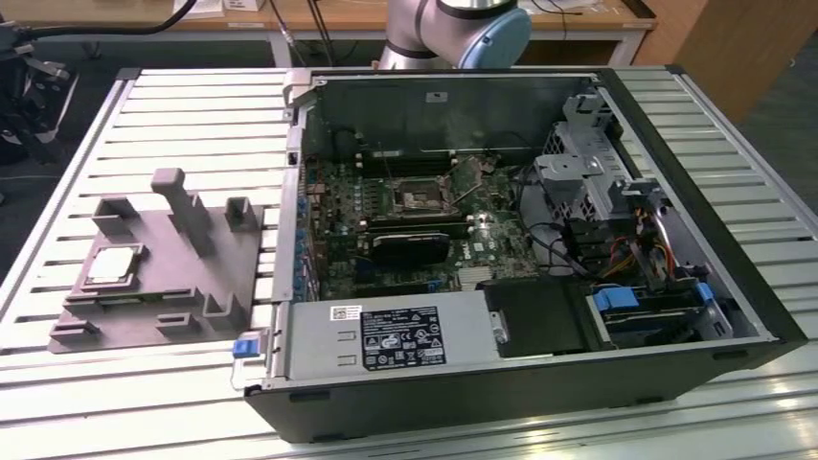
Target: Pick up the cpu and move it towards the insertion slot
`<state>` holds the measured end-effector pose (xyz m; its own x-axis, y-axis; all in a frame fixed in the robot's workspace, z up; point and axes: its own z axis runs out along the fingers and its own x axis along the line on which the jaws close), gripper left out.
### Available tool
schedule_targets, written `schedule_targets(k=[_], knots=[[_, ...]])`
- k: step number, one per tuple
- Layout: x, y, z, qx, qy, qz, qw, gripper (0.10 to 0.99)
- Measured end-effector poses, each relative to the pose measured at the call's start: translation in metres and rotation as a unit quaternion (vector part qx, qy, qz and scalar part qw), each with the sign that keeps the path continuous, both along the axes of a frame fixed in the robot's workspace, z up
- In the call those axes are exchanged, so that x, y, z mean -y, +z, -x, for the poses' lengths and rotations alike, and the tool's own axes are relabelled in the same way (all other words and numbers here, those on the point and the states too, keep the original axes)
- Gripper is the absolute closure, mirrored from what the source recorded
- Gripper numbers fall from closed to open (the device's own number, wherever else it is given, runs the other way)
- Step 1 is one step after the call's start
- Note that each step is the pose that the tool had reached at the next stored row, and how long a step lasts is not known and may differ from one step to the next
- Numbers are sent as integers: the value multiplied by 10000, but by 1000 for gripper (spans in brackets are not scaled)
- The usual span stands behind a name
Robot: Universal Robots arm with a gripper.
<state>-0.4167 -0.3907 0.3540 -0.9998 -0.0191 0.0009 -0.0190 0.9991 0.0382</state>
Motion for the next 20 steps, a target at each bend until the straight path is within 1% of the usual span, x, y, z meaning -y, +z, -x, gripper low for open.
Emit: schedule_targets(k=[20], knots=[[0, -56, 0, 0, 0, 0, 10000, 980]])
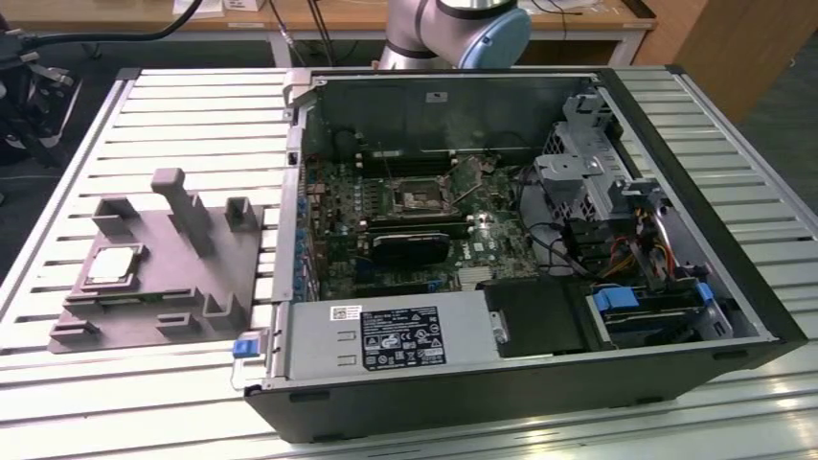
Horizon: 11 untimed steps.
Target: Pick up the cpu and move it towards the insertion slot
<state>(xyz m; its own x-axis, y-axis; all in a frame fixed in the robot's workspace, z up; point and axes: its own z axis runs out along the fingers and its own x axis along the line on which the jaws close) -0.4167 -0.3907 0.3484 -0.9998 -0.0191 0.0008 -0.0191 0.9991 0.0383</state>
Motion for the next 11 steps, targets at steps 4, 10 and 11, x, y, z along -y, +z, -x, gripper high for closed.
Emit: schedule_targets(k=[4, 10, 11], knots=[[0, -9, 0, -1, 0, 0, 10000, 980], [0, -25, 0, 0, 0, 0, 10000, 980], [0, -28, 0, 0, 0, 0, 10000, 980]])
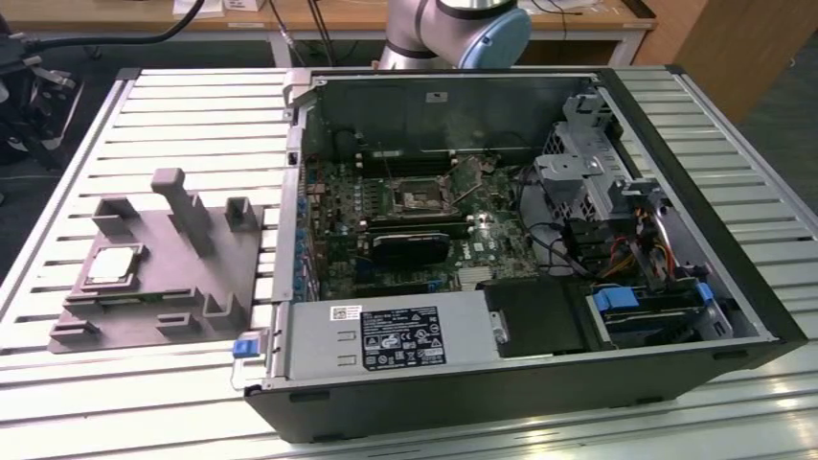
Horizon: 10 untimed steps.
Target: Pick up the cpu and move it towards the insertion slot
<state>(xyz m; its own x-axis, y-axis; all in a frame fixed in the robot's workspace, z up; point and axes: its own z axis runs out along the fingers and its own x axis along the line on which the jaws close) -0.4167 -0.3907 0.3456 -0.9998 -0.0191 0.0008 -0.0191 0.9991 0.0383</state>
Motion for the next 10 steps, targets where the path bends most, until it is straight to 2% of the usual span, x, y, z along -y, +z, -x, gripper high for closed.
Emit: schedule_targets(k=[10], knots=[[0, -23, 0, 0, 0, 0, 10000, 980]])
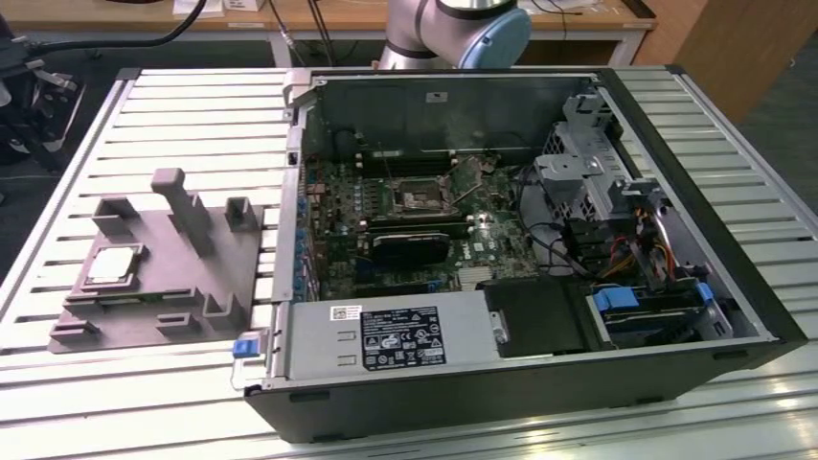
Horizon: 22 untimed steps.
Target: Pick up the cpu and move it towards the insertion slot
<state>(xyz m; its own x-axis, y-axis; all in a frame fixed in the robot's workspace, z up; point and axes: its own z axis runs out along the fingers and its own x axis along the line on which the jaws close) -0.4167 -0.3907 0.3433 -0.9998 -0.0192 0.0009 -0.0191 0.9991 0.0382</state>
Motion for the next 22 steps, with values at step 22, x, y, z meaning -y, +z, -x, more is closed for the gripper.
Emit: schedule_targets(k=[22], knots=[[0, -46, 0, 0, 0, 0, 10000, 980]])
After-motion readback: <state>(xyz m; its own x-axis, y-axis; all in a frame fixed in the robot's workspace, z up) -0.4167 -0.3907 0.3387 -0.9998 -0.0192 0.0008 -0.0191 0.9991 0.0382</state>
